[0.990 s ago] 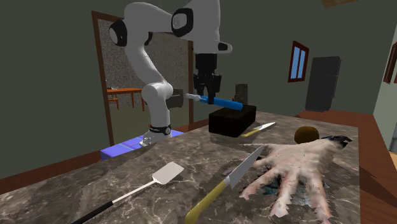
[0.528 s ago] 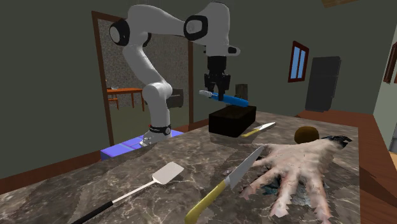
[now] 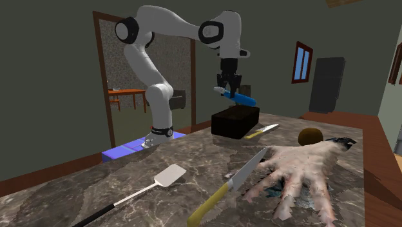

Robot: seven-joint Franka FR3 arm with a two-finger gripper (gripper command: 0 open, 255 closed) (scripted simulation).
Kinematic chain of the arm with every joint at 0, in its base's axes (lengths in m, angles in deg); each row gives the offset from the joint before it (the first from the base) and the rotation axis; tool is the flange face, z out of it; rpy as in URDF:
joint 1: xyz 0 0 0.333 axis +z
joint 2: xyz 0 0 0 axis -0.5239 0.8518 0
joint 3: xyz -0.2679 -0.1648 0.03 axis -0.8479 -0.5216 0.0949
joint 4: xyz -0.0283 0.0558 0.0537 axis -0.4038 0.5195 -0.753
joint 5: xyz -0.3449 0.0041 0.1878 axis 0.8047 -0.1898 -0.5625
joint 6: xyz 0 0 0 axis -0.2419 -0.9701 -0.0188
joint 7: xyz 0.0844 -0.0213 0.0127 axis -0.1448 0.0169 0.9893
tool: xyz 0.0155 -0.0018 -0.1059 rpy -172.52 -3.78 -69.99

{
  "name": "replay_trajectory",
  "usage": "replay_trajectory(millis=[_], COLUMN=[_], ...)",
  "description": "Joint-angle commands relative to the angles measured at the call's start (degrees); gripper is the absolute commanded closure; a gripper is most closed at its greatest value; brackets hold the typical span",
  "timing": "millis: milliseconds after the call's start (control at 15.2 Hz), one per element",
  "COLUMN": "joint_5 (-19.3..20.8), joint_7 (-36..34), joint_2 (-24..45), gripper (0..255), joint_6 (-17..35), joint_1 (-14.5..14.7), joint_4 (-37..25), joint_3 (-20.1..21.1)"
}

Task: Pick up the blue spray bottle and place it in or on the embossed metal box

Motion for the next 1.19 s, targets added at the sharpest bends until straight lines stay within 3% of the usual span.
replay_trajectory(millis=[0, 396, 1122], joint_5=[-1.5, -5.1, -5.0], joint_7=[-2.8, -9.8, -9.5], joint_2=[1.3, 6.0, 8.1], gripper=[255, 255, 255], joint_6=[0.7, 2.1, 11.1], joint_1=[1.4, 5.2, 5.2], joint_4=[-0.5, -3.6, 3.3], joint_3=[2.1, 7.5, 7.0])
